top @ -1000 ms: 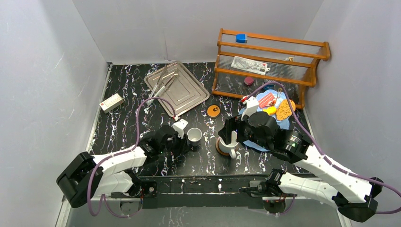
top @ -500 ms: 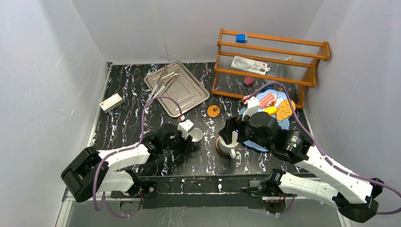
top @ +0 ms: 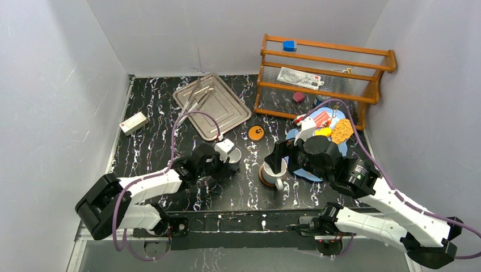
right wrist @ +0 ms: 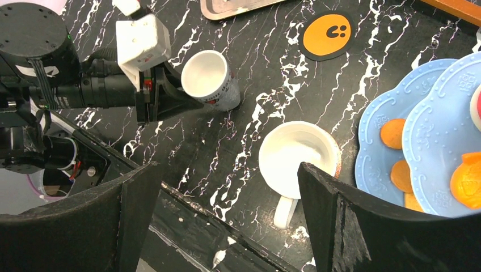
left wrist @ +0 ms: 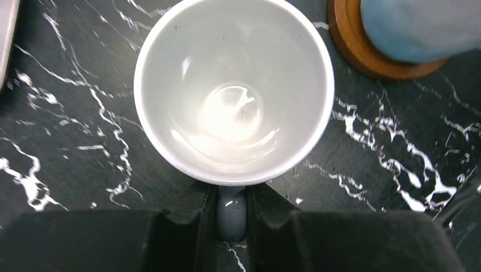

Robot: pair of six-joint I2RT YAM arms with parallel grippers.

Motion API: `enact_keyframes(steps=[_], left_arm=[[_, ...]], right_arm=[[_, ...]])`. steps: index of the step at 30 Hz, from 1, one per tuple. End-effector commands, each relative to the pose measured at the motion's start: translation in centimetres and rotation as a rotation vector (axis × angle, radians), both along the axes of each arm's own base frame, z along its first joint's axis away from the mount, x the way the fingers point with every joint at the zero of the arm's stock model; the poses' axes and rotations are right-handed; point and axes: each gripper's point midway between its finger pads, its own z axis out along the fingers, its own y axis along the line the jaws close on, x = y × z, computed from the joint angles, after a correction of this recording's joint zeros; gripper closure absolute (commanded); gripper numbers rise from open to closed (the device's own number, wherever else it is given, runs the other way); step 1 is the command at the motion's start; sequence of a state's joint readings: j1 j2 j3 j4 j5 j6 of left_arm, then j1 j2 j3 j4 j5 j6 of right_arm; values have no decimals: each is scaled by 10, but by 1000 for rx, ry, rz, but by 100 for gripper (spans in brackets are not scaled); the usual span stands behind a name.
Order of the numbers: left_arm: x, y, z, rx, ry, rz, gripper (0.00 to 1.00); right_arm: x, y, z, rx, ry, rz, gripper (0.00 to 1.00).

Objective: Serve the afternoon tea
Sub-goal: Adjust the cup at the center of the board, then place the cup on the coaster.

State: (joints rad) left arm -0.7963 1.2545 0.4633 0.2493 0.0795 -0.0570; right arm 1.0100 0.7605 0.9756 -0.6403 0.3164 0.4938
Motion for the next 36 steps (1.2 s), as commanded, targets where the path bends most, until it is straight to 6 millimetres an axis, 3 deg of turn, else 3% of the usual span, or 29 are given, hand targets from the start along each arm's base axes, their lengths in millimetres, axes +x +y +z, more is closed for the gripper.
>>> enact_keyframes(steps=[1,2,5,11,17,25,36], left_arm=[[42,-19,64,-100,-171,86,100],[51,-22,75,-108,-198,107,100],[75,-30,80,-76,-235,148,100],[123,-42,75,-29,-233,233,100],[151,-48,63,-18,-201,271,100],[168,-45,44,56,-209,299,100],[177,-66,28,51,-177,244,100]], right_arm=[[2,-2,22,54,-45,-14,1],[2,-2,24,56,-47,-15,1],[3,-2,27,53,-51,-16,1],[3,-4,34,48,-51,-22,1],[2,-11,40,62,-62,-41,1],[1,-13,45,72,-65,-44,1],[2,-12,50,78,-74,-44,1]])
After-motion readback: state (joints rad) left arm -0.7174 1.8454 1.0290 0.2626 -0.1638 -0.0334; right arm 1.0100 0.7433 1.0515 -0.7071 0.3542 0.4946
